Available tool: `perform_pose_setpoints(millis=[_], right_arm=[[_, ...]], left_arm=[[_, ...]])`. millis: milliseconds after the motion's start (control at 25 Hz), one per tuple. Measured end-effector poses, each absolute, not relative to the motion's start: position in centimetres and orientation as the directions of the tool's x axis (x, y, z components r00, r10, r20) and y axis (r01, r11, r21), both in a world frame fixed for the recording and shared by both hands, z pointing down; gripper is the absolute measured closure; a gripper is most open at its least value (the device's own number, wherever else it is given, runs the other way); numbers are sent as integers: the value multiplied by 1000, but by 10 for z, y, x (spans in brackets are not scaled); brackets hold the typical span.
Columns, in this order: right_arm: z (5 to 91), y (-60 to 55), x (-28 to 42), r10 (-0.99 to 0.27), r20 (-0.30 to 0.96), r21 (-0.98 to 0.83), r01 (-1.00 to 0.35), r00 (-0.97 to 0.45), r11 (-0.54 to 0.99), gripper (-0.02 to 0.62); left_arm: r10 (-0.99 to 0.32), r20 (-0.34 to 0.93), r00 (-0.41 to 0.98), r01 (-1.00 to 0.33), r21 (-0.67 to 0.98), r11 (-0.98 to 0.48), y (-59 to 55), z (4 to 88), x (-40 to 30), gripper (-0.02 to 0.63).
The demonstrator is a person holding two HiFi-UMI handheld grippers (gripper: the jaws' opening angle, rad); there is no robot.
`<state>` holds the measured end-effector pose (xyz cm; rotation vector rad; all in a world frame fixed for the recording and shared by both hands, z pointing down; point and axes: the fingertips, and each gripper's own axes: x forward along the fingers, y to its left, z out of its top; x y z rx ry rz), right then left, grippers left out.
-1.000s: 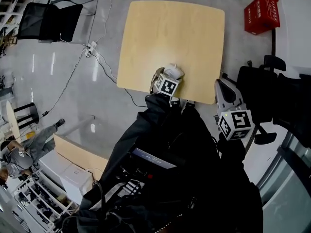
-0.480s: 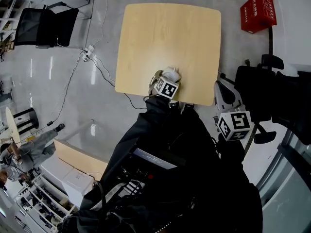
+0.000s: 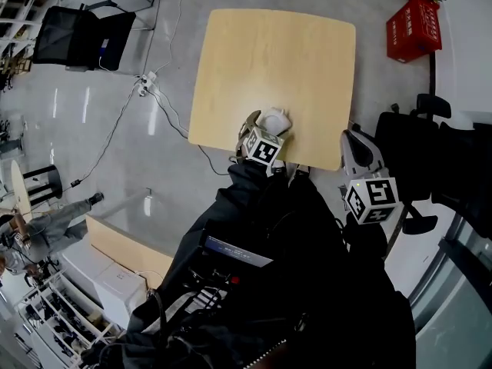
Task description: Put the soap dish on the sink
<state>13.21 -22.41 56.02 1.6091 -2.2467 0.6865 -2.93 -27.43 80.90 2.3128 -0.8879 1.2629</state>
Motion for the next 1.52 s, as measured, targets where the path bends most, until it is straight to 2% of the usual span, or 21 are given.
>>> perform_pose_setpoints(millis=[200, 240, 320, 360, 480, 640, 760, 880, 1080, 1520], right_arm=[[545, -229, 122, -821, 446, -205, -934, -355, 292, 591], [541, -231, 120, -827, 433, -204, -933, -359, 298, 591], [528, -234, 115, -839, 404, -198, -930, -365, 310, 591], [521, -235, 113, -844, 389, -194, -929, -369, 316, 591], [496, -240, 106, -861, 335, -178, -923, -382, 340, 591], [460, -250, 97, -880, 256, -147, -916, -400, 373, 591], [433, -254, 91, -887, 204, -120, -910, -414, 397, 591], [410, -258, 88, -893, 158, -100, -907, -421, 409, 591], [390, -262, 85, -900, 109, -78, -906, -422, 415, 591], [352, -276, 93, -915, 9, -69, -913, -403, 402, 591]], left_arm=[[-497, 710, 499, -711, 7, -703, -286, 723, -33, 138], [-531, 670, 518, -720, 7, -694, -289, 702, -34, 160], [-596, 589, 546, -744, 14, -668, -295, 660, -37, 313], [-623, 553, 553, -753, 14, -657, -296, 640, -38, 342], [-688, 465, 558, -774, -7, -633, -301, 588, -43, 379], [-761, 346, 548, -810, -6, -586, -308, 528, -53, 473], [-794, 260, 550, -823, 9, -567, -310, 488, -57, 505], [-815, 176, 552, -829, 10, -559, -310, 451, -59, 601], [-825, 95, 557, -830, 11, -558, -310, 411, -61, 601], [-830, 22, 557, -830, 0, -557, -318, 372, -50, 601]])
